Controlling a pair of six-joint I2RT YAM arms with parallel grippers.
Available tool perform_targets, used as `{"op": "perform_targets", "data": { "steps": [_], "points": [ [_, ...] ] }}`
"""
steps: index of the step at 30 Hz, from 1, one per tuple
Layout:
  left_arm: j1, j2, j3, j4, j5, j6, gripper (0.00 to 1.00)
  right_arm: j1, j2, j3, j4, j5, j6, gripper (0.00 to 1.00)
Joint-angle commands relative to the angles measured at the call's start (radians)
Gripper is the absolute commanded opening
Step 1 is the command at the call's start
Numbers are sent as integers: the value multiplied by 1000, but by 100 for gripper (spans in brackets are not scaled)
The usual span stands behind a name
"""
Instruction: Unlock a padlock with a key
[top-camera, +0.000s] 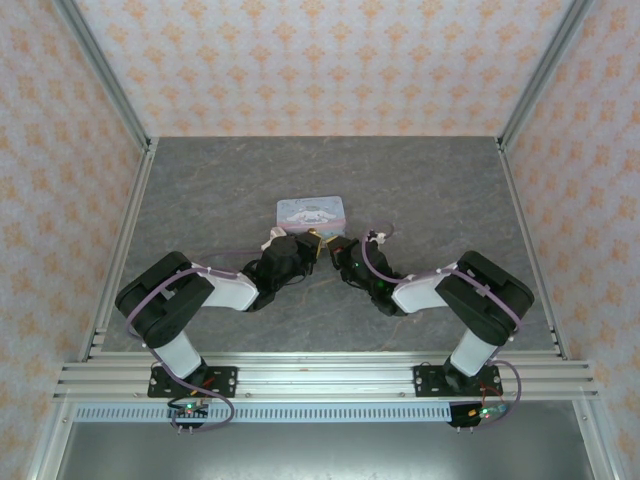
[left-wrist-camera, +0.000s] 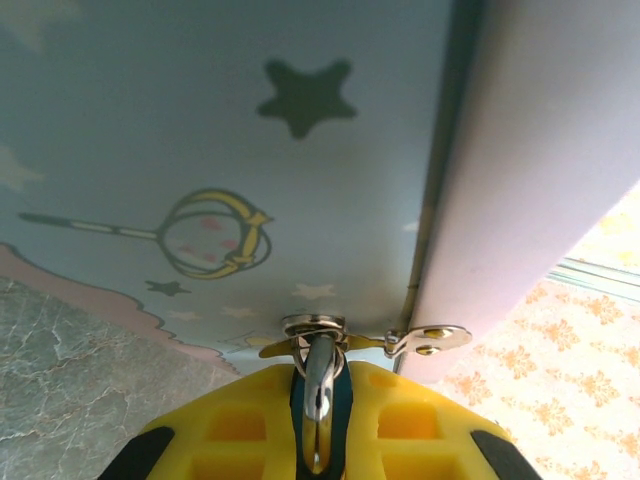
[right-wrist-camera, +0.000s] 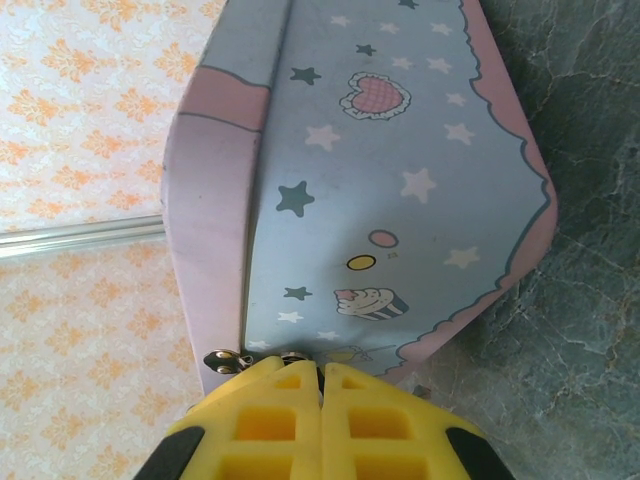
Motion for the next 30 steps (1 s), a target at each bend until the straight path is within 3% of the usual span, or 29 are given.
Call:
{"op": "perform_targets", "data": {
  "steps": [1,7,19,30],
  "points": [
    [-41,-12,36,32,76,30,0,59,-31,65,82,-117,-1,0],
    [-43,-11,35,36,77,30,0,40,-23,81,95,-103,-2,0],
    [-45,-11,32,35,83,31,0,15,28,209,39,-288,-53,0],
    [-44,-2,38,39,83,31,0,49,69,182,135,-306,12,0]
  ]
}}
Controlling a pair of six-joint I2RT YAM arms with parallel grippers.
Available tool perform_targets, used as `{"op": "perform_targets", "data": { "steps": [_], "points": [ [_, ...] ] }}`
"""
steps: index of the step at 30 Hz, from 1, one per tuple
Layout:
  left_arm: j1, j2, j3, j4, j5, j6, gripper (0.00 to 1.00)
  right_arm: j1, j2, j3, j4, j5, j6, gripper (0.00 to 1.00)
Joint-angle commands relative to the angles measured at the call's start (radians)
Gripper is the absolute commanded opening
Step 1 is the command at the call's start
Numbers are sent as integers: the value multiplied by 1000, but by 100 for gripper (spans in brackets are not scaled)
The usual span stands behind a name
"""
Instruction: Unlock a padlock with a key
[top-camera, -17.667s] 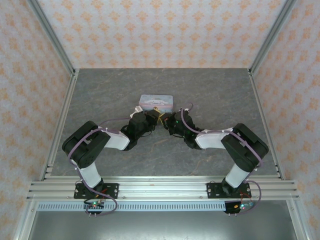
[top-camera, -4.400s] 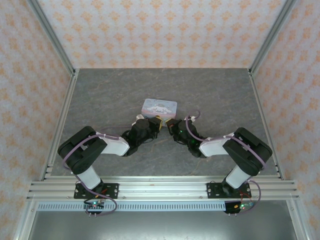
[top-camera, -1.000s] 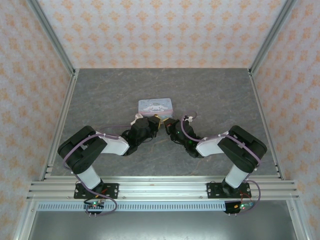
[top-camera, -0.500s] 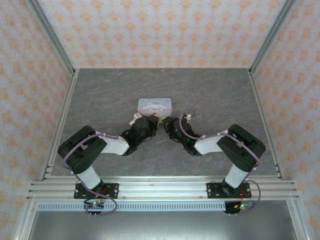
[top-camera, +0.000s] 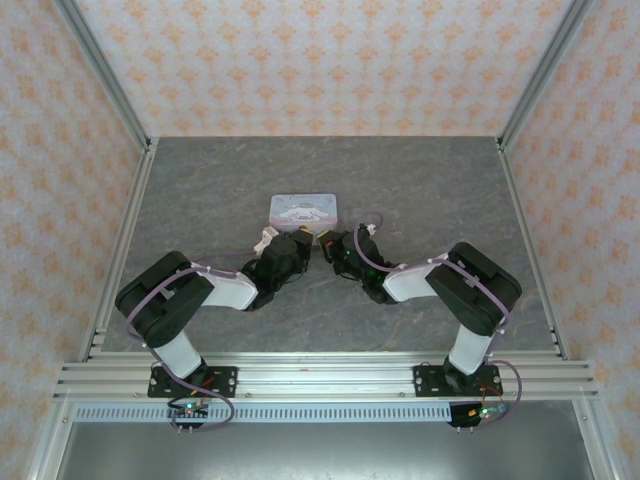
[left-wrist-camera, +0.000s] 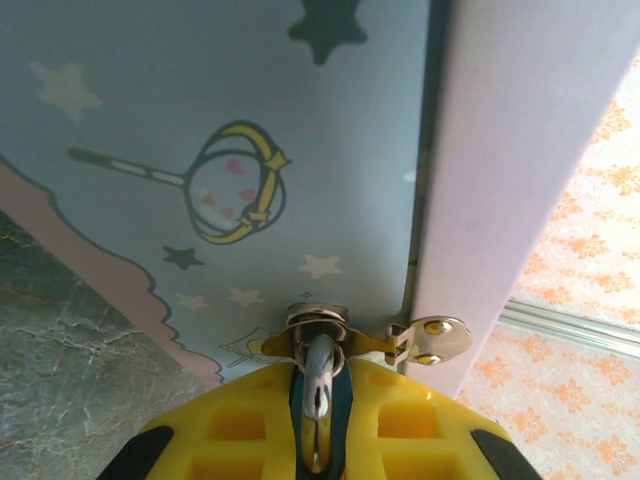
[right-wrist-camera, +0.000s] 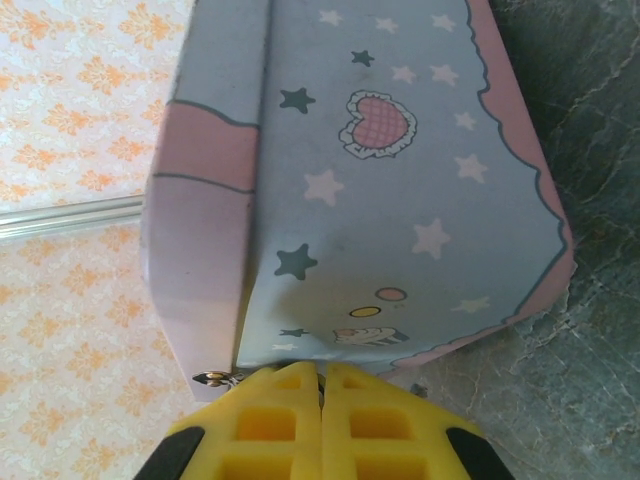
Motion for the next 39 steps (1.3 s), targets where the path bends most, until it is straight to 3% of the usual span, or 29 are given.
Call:
{"op": "perform_targets", "data": {
  "steps": [1,9,16,22,28,33,39],
  "points": [
    [-52,-2,38,67,195,32,0,75,-19,64,202,-207,10,0],
    [-53,-6,37,63,194,33,0,76,-56,96,130,-221,-35,0],
    [-54,-11,35,66,193,41,0,76,25,53,329,-217,68,0],
    [-54,-18,30,69,200,48,0,41,-33,16,255,-208,-6,0],
    [-53,-19,24,80,208,47,0,8,-144,90,-52,-222,-234,0],
    [-53,-28,20,75,206,49,0,-24,-110,74,29,-265,-177,0],
    [-53,-25,23,79,202,49,0,53,-69,23,161,-223,-76,0]
  ]
}}
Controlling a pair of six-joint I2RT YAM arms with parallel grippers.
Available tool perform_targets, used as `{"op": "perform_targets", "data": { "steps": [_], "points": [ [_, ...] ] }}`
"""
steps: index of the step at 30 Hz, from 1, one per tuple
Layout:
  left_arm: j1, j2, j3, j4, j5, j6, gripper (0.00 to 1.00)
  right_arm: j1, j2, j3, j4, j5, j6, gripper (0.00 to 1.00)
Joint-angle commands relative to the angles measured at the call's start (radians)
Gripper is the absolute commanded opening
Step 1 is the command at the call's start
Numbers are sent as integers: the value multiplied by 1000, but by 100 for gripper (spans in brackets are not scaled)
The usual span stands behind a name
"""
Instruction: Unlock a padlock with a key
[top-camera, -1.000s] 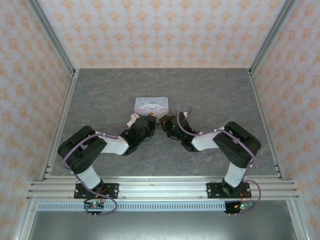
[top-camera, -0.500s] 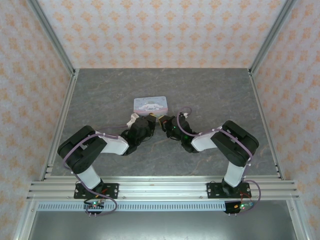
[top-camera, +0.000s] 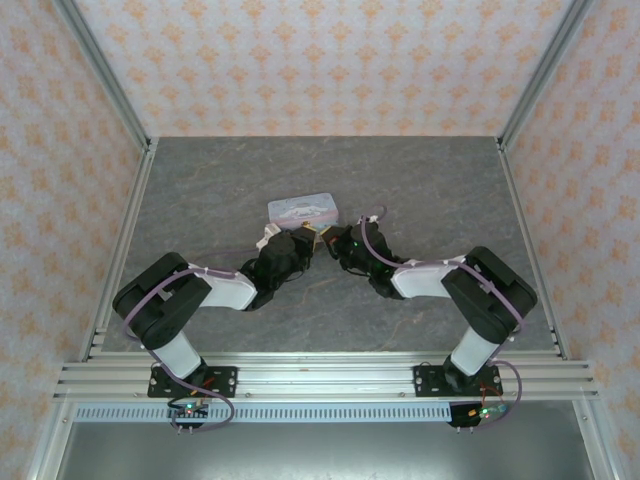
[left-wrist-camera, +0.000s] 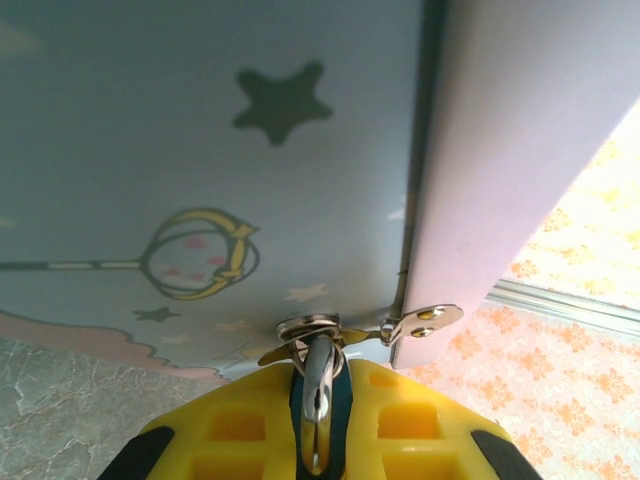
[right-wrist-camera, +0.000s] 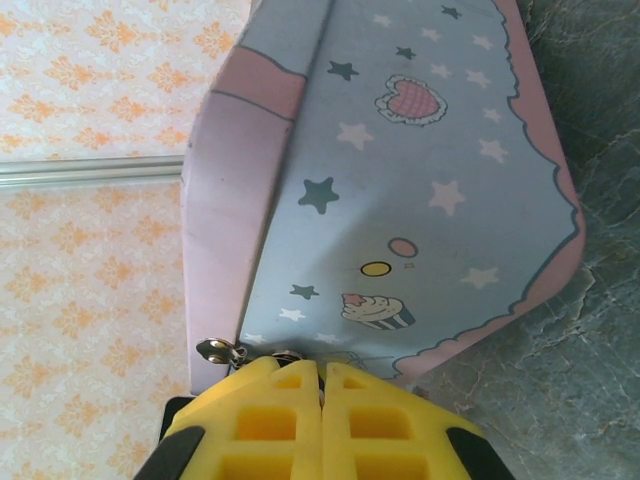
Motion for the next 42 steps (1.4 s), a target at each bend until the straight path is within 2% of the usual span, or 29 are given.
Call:
{"op": "perform_targets", "data": {
  "steps": [1,5,9,14,16,19,23,27,30,42],
  "points": [
    [-55,-7,24,33,165,40,0,108,16,20,262,-127,57,0],
    [-56,-1,27,37,171,39,0,119,20,40,306,-131,84,0],
    [-56,-10,24,30,172,44,0,71,-9,6,266,-93,75,0],
    [-55,-7,21,24,172,47,0,85,28,87,238,-163,60,0],
    [-56,-4,21,32,170,44,0,75,25,54,239,-126,66,0],
    [-56,-14,15,18,163,49,0,69,52,31,293,-137,95,0],
    [-54,-16,9,15,158,55,0,41,23,-45,257,-70,98,0],
    [-54,-15,9,11,162,60,0,37,42,12,262,-166,75,0],
    [-53,-12,7,32,179,55,0,3,7,-30,213,-119,49,0],
    [-46,-50,-5,-12,182,80,0,-10,11,-61,271,-151,77,0]
  ]
}}
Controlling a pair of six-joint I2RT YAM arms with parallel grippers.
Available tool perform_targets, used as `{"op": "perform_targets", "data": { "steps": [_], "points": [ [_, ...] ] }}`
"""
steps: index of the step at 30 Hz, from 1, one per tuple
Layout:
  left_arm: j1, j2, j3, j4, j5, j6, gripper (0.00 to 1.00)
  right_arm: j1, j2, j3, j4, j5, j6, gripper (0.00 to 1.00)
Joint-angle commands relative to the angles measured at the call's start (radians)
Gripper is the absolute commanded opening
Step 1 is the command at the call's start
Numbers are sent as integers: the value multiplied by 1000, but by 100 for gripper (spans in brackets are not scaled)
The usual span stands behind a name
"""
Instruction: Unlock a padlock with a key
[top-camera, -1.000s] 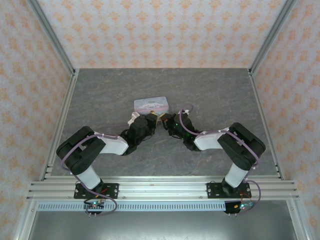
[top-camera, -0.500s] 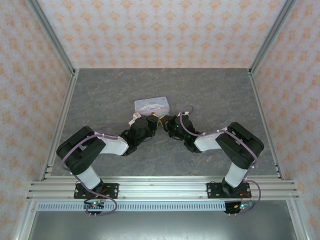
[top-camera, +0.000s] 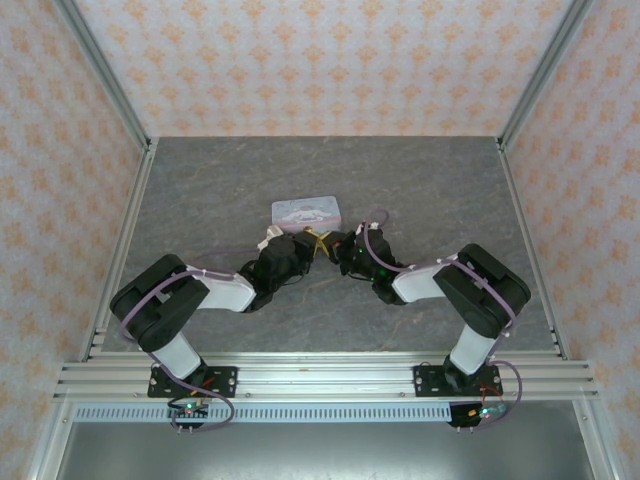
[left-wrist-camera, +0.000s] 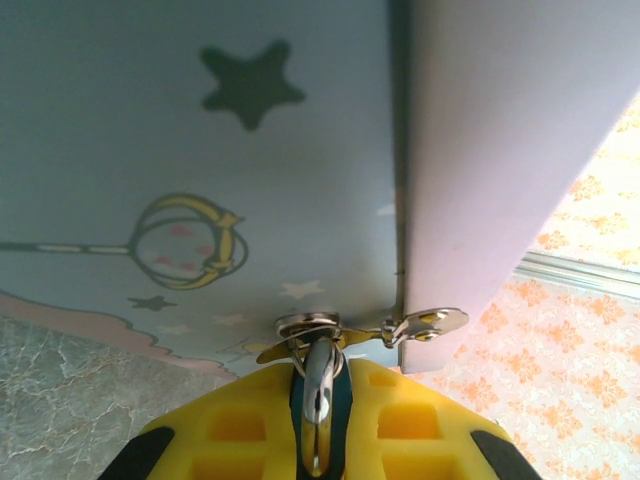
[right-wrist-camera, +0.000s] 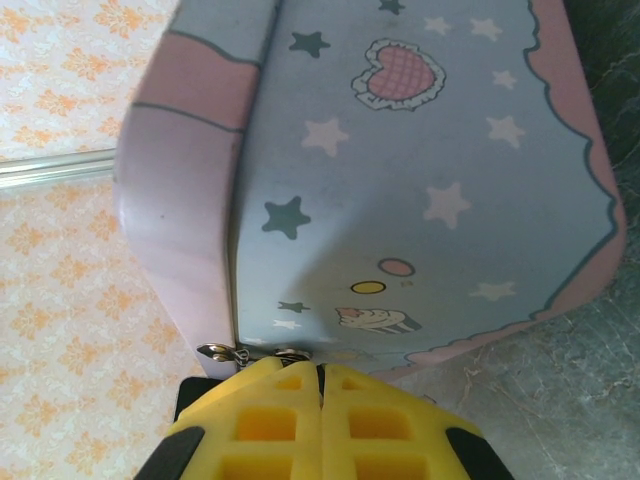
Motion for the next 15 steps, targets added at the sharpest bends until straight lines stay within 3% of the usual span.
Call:
{"op": "perform_targets", "data": {
  "steps": [1,8,11,15],
  "points": [
    [-39,-27,12,22,126,38,0,11,-28,11,117,-67,0,0],
    [-40,19,9,36,99,89,0,12,-14,39,109,-104,47,0],
    [-38,45,-7,53,85,107,0,9,-26,30,91,-98,37,15],
    [-35,82,-25,84,76,119,0,-4,-66,4,41,-89,8,49]
  ]
}}
